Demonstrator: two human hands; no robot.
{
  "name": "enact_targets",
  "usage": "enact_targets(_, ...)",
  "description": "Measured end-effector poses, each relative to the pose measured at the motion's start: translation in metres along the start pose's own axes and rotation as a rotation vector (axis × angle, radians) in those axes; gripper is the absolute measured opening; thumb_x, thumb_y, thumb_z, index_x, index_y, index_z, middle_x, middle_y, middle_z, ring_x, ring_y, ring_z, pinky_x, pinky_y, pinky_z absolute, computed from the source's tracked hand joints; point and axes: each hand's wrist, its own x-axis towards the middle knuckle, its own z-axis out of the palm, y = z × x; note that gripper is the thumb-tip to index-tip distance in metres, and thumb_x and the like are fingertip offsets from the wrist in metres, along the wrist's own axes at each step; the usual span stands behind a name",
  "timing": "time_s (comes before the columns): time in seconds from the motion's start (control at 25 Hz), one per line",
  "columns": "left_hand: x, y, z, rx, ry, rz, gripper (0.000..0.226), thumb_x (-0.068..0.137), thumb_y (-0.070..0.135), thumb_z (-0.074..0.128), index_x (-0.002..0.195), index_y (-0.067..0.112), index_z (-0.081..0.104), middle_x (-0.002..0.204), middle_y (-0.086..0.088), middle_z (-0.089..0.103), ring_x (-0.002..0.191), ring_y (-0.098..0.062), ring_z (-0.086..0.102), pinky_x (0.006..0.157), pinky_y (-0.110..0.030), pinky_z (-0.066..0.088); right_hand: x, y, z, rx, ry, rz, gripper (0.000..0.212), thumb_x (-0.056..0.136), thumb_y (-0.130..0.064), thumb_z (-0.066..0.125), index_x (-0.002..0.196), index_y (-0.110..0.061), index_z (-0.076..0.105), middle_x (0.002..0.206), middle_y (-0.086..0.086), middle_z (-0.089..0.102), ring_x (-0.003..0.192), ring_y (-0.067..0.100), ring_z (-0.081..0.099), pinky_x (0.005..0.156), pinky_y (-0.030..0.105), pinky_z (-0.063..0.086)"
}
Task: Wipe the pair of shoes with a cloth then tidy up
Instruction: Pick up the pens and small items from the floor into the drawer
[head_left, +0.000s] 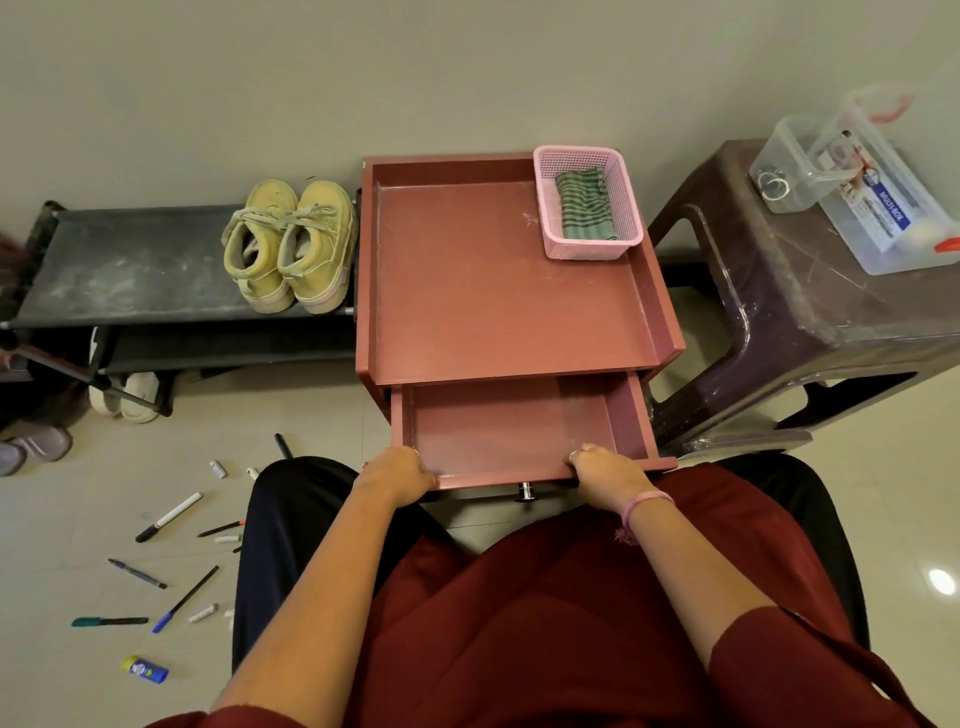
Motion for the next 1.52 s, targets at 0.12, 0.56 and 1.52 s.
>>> enact_targets(0.12,-0.012,-0.010,-0.023,-0.127,0.148,0.056,0.026,0.093,0.026,0.056,0.109,0.011,0.069,0.112,-0.008,0.068,0.103,-0.024,0.061,0.090,-0.032,0.048,-0.004,-0.009,-0.009,-0.077,-0.019,0.008,0.045,0.088,-0.005,0.044,0.132,-0.017,0.050,0.128,0.009,0.050,0.117,0.029,0.052,0.094,0.042,0.047)
enact_targets(0.56,-0.057,-0.197,-0.079,-0.767,0.662,-0.275,0.021,0.093,0.020,0.058,0.111,0.013,0.067,0.108,-0.005,0.067,0.103,-0.024,0.061,0.092,-0.036,0.045,0.014,-0.173,-0.115,0.178,0.240,-0.384,0.046,0.086,-0.003,0.041,0.123,-0.020,0.061,0.124,0.000,0.063,0.111,0.019,0.058,0.095,0.030,0.046)
enact_targets(1.52,0.121,-0.389,0.088,-1.381,0.500,-0.779,0.027,0.092,0.017,0.055,0.117,0.010,0.064,0.106,-0.006,0.068,0.096,-0.021,0.064,0.093,-0.041,0.052,0.301,-0.450,0.038,-0.166,-0.419,-0.512,0.065,0.084,0.009,0.031,0.146,-0.014,0.031,0.146,0.008,0.040,0.135,0.020,0.037,0.109,0.027,0.031)
